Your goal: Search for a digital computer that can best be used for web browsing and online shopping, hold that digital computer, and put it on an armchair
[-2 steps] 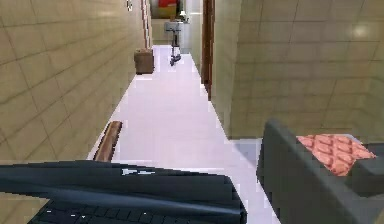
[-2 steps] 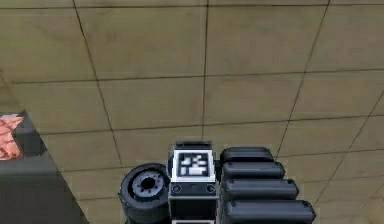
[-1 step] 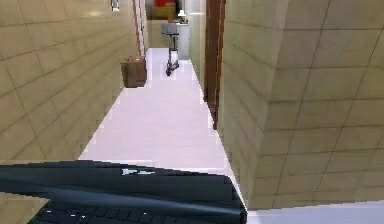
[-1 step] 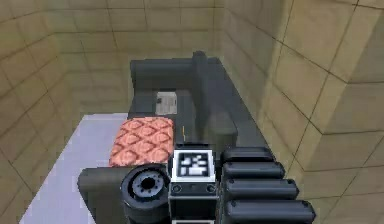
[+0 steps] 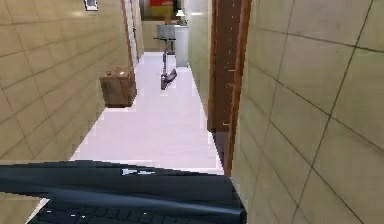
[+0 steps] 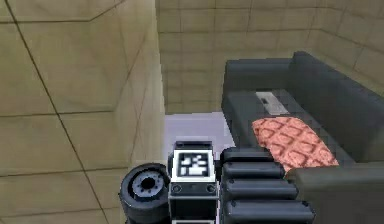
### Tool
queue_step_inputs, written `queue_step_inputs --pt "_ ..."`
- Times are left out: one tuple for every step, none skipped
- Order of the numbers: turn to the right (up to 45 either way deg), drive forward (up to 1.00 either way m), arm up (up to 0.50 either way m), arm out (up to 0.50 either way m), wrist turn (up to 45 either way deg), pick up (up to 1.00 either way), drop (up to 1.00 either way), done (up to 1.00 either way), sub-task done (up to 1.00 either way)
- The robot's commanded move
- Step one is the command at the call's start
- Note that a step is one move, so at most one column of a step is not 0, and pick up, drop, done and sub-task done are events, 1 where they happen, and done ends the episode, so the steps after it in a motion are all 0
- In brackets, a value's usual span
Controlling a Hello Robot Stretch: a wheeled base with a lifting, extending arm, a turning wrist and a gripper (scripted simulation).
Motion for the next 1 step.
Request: queue_step_inputs --pt "-3.0 0.00 0.00 0.00 0.0 0.00 0.00 0.00 0.00"
